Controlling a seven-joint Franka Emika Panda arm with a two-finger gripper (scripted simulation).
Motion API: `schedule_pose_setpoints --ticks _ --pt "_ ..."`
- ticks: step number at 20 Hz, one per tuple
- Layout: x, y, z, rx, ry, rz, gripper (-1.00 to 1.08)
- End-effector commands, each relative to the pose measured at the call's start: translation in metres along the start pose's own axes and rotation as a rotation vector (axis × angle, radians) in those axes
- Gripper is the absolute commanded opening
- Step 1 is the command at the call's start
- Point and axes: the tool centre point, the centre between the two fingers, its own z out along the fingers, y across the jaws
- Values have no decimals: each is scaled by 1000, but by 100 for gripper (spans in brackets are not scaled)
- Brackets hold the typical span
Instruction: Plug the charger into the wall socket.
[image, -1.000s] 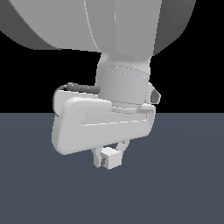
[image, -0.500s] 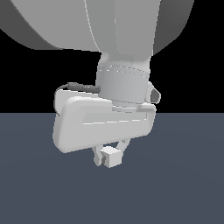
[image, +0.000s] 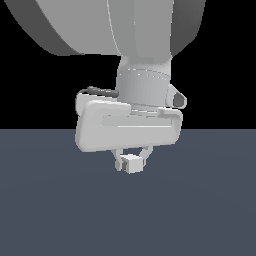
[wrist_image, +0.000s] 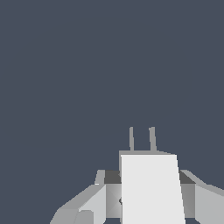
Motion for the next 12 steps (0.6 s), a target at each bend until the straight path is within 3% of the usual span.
schedule_pose_setpoints --ticks 1,12 --pt "8 10 -6 -14 2 57 -100" --pt "35 67 -39 -89 3 351 -100"
